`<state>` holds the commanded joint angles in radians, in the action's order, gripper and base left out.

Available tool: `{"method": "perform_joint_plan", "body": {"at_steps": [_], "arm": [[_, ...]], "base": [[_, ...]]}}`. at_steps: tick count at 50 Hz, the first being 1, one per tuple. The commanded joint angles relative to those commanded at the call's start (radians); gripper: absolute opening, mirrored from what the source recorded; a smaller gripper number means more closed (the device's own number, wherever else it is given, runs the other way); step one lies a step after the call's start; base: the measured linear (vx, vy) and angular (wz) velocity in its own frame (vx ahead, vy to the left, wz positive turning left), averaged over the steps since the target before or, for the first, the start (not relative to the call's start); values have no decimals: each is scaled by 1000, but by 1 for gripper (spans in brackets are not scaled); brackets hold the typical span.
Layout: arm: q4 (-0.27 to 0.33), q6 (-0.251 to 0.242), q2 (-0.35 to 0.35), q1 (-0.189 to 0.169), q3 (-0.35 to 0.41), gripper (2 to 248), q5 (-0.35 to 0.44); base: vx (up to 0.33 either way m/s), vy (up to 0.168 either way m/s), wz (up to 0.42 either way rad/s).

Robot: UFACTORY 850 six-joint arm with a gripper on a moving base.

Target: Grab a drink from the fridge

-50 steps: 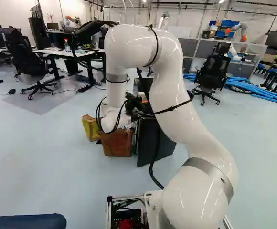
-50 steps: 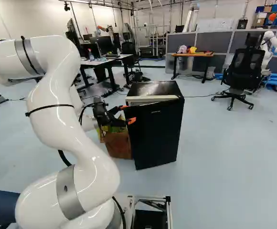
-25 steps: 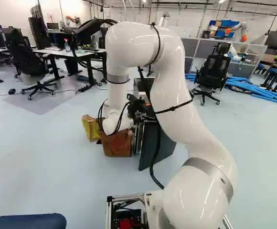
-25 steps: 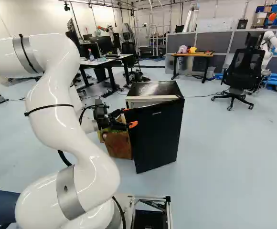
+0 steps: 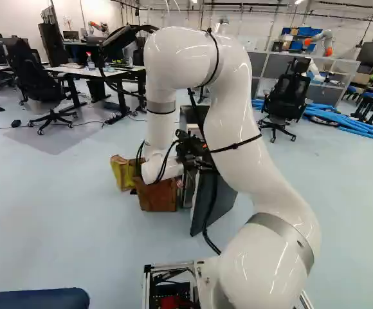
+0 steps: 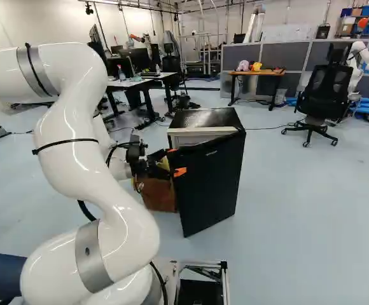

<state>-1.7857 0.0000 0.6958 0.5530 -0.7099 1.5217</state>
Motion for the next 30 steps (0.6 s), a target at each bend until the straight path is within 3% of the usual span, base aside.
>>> {"method": "perform_joint_plan", "body": {"at_steps": [30], "arm": [[-115,0,-9,-16,55,247,0]], "base": [[0,0,0]]}}
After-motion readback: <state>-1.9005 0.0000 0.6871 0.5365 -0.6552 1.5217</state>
